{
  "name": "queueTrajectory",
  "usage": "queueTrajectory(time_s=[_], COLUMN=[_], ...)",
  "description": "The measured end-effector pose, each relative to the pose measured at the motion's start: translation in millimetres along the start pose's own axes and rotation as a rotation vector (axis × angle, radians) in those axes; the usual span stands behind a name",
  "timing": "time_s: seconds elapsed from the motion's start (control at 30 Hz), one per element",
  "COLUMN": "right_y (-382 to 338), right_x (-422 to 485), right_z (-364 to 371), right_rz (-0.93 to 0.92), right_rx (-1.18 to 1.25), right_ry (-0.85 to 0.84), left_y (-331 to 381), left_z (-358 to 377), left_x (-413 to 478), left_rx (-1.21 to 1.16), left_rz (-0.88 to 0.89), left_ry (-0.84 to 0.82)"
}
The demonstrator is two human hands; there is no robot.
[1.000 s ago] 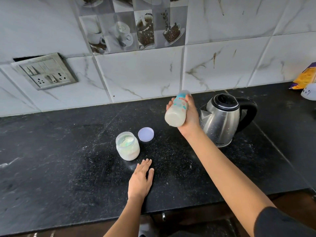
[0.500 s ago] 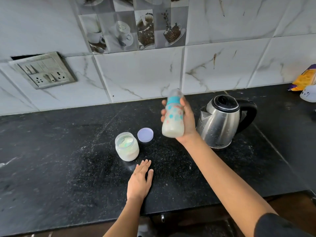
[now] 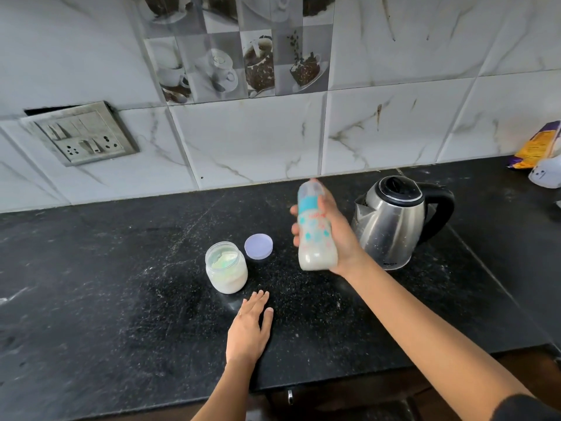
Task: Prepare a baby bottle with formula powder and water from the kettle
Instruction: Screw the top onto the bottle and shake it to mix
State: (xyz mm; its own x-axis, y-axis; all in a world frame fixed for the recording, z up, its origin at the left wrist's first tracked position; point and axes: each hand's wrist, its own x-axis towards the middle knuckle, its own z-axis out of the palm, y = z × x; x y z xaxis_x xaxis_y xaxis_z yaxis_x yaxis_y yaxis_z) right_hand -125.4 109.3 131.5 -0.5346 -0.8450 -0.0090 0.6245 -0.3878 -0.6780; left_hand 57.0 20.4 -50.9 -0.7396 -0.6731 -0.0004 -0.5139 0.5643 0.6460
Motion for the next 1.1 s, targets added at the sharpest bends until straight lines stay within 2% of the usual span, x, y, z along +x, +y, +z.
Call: queueTrajectory(time_s=[0.07,0.1,0.17,0.2,0.23,0.37,0.43,0.53,0.57,0.63,0.73,0.77,0.83,0.9,0.93,1.03,1.1], right_y=[-0.1,-3.7,-12.1,-14.2,-15.3,-14.1,-12.9,-4.0,-0.4,9.2,18.6,19.3,22.3,22.0,22.1,19.4,13.7], right_x=[-6.6,-3.5,4.8,8.1,9.5,0.6,4.1,6.0,5.2,5.8,7.4,8.2,10.6,12.9,15.3,28.0,34.2], right_z=[0.5,2.4,6.6,3.9,-0.5,-14.5,-15.1,-17.1,-18.2,-19.2,-18.7,-19.2,-25.3,-26.0,-25.3,-26.7,-29.9], right_rz=[-0.064,-0.104,-0.21,-0.253,-0.27,-0.363,-0.359,-0.311,-0.33,-0.306,-0.252,-0.247,-0.183,-0.044,-0.019,0.045,0.143], right_rx=[-0.116,-0.076,0.084,0.104,0.045,-0.674,-0.881,-0.823,-0.873,-0.913,-0.644,-0.631,-0.669,-0.486,-0.37,-0.15,-0.009], right_ry=[-0.162,-0.127,0.088,0.121,0.109,-0.197,-0.142,-0.054,-0.011,-0.028,0.058,0.073,-0.046,-0.074,0.009,0.407,0.541], left_y=[-0.2,0.0,0.1,-0.2,-0.8,-1.3,-0.8,-1.3,-1.1,-2.0,-1.9,-1.7,-1.5,-2.5,-2.8,-2.8,-3.5], left_z=[0.8,1.0,0.9,0.8,0.2,0.9,1.6,1.1,1.4,1.0,1.3,1.4,1.5,2.1,2.0,2.8,2.9], left_x=[0.2,0.0,0.1,0.2,0.2,-0.5,-0.5,0.6,0.6,-0.2,-0.3,0.0,0.1,0.2,0.3,0.9,0.9], left_rx=[-0.004,-0.002,-0.002,-0.002,-0.001,0.004,0.0,-0.002,-0.005,-0.009,-0.007,-0.007,-0.005,-0.003,-0.002,-0.001,0.002], left_rz=[-0.003,-0.003,0.002,0.003,0.005,0.005,0.003,0.015,0.014,0.011,0.009,0.006,-0.002,-0.003,0.001,0.011,0.011], left_ry=[-0.002,-0.001,0.001,0.001,0.002,0.002,0.003,0.005,0.002,0.002,0.004,0.006,0.002,0.001,0.0,0.002,0.007])
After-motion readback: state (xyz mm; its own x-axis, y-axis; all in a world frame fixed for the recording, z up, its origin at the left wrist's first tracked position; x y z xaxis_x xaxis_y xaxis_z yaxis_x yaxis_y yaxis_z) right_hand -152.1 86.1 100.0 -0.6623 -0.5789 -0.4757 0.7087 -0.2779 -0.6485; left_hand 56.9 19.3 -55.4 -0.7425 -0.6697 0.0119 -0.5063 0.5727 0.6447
